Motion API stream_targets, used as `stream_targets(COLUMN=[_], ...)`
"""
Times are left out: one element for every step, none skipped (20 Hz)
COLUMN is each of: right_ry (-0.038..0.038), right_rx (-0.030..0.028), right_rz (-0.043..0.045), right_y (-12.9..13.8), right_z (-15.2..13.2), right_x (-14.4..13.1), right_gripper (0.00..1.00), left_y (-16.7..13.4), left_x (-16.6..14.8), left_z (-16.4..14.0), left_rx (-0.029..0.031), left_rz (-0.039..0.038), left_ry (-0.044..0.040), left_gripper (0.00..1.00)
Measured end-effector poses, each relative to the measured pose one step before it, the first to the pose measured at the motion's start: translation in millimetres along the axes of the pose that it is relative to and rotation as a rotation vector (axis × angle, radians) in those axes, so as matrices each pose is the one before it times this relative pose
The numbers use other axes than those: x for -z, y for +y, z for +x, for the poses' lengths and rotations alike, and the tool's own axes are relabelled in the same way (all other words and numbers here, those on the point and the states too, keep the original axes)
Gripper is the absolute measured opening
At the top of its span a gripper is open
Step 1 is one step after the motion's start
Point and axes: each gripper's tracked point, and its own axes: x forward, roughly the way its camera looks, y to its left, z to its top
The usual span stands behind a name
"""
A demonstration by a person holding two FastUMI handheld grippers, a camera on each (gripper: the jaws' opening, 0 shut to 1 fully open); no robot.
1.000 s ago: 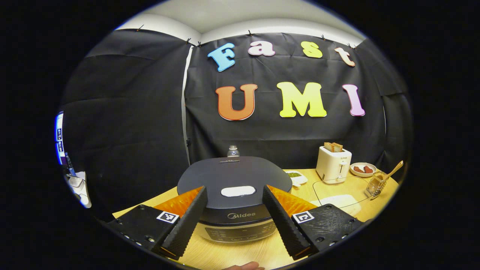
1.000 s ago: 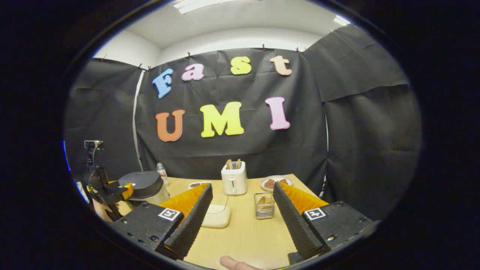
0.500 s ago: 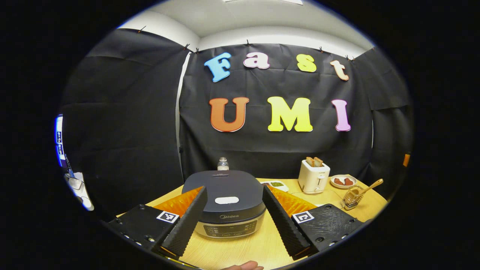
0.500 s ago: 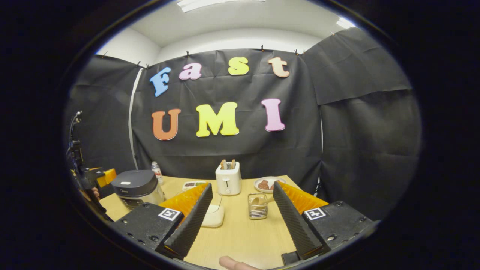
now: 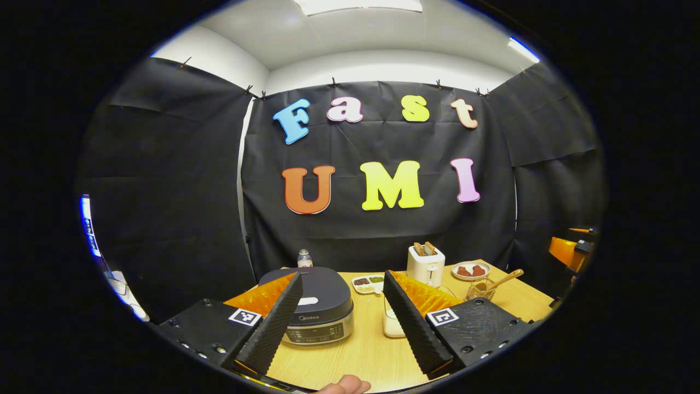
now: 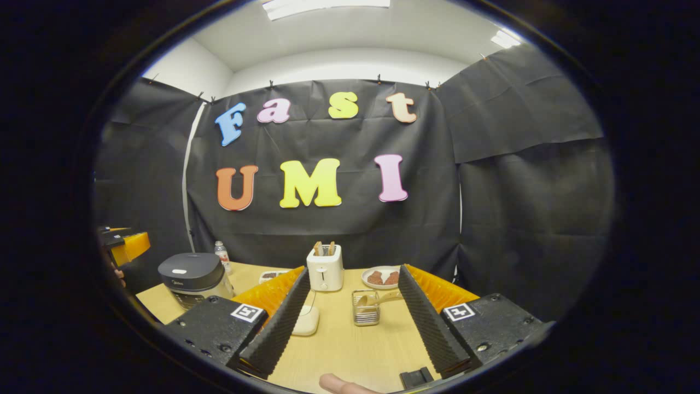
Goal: Close the left gripper, press the button to open the rice cooker; take a wooden spoon from the chopstick holder with the right hand, scoop a spoonful of rice and pour it into the rice cooker, then put the wooden spoon back into the chopstick holder.
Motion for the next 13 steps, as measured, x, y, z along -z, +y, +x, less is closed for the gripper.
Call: stream_targets(right_ry=[-0.00044, 0.00036, -0.00051, 0.00021, 0.00075, 0.00108, -0.00021, -0.00098, -0.00305, 0.00095, 0.00468, 0.00506, 0.00557], right_rx=[-0.00035, 0.00063, -0.00138, -0.00105, -0.00086, -0.00124, -0.00222, -0.00324, -0.00505, -0.00409, -0.00262, -0.00348, -0.00297], right_rz=[-0.00334, -0.00521, -0.0044, -0.00366, -0.0029, -0.00224, -0.00265, -0.00251, 0.00123, 0.00457, 0.00353, 0.00301, 0.00186], right_y=[0.12, -0.68, -0.83, 0.14, 0.27, 0.89, 1.02, 1.06, 1.83, 1.4, -0.06, 1.08, 0.58], right_z=[-1.51, -1.4, -0.41, -0.52, -0.15, -0.39, -0.8, -0.6, -1.48, -1.94, 0.05, -0.3, -0.62], right_x=[-0.76, -1.14, -0.1, -0.64, -0.12, 0.01, -0.38, -0.29, -0.75, 0.31, 2.85, 1.42, 1.76], right_gripper=[1.0, 1.0, 1.0, 1.0, 1.0, 1.0, 1.0, 1.0, 1.0, 1.0, 1.0, 1.0, 1.0], left_y=[0.21, 0.34, 1.78, 1.28, -0.1, 1.45, -0.41, -0.7, -0.61, 0.01, -2.16, -3.62, -1.91], left_x=[-3.42, -4.01, -4.22, -3.07, -2.23, -2.63, -1.8, -2.29, -1.45, 0.77, 2.65, 2.39, 1.59], left_z=[-4.64, -4.1, -4.67, -3.89, -3.67, -3.65, -3.16, -2.21, -3.92, -1.75, -2.06, -2.7, -1.74], left_rx=[0.00061, -0.00378, -0.00628, -0.00456, -0.0018, 0.0016, 0.00195, 0.00141, 0.00369, 0.00215, 0.00226, 0.00559, 0.00597], left_rz=[-0.00529, -0.00226, -0.00254, -0.00503, -0.00499, -0.00417, -0.00377, -0.00278, -0.0011, -0.00201, -0.00522, -0.00638, -0.00194], left_ry=[-0.00487, -0.0074, -0.00694, -0.00621, -0.0055, -0.0028, -0.00447, -0.00677, -0.00433, -0.00081, 0.00367, 0.00567, 0.00469], left_gripper=[0.95, 0.95, 0.94, 0.94, 0.94, 0.94, 0.94, 0.94, 0.94, 0.94, 0.94, 0.94, 0.94])
